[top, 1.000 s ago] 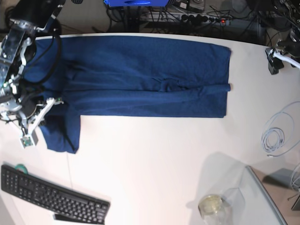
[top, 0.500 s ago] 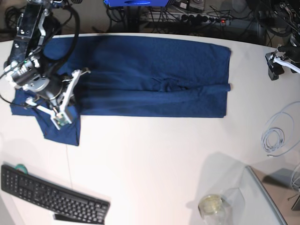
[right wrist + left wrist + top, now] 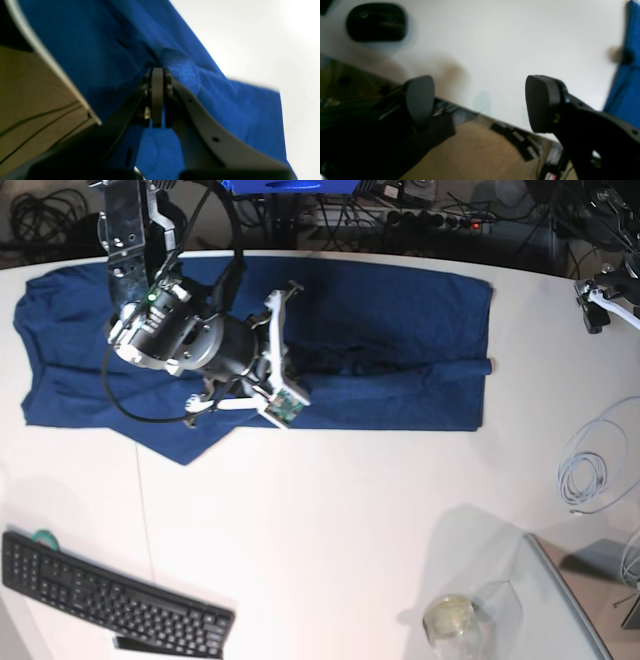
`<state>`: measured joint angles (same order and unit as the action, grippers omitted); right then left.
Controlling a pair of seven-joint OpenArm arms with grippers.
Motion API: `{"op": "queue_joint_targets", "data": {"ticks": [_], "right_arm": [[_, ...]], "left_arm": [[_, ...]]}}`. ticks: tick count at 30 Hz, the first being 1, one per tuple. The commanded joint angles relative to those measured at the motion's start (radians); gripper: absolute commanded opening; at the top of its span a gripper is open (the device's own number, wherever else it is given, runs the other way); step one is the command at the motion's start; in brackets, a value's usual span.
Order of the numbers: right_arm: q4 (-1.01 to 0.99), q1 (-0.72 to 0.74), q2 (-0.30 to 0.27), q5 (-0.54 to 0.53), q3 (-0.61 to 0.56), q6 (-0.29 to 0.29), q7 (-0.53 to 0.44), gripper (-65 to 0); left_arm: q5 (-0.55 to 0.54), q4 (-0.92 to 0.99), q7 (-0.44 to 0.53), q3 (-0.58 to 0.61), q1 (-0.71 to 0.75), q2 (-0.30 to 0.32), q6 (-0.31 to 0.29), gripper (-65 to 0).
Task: Layout the t-shirt on the table in an organized manner, then fold the t-shirt properly
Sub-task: 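Grasp the sleeve with the right gripper and fold it onto the shirt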
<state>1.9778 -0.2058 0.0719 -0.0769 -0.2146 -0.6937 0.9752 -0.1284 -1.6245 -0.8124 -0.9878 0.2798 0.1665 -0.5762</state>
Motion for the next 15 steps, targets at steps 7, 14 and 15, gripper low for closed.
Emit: {"op": "queue_joint_targets", "data": {"ticks": [7,14,15], "right_arm": [[0.022,0.039,0.015,-0.010,-0.127,-0.004,-0.017,-64.8],[0.019,0.053,0.049,-0.008,-0.139,-0.004,-0.017,-64.8],[0.019,0.053,0.052,-0.008,-0.139,-0.004,-0.017,-64.8]], "left_arm": [[0.000,-0.015,0.018,-0.007,0.000,0.017,0.003,-10.9],[0.000,-0.015,0.018,-0.007,0.000,0.015,0.003,-10.9],[0.000,-0.015,0.018,-0.007,0.000,0.015,0.003,-10.9]]}}
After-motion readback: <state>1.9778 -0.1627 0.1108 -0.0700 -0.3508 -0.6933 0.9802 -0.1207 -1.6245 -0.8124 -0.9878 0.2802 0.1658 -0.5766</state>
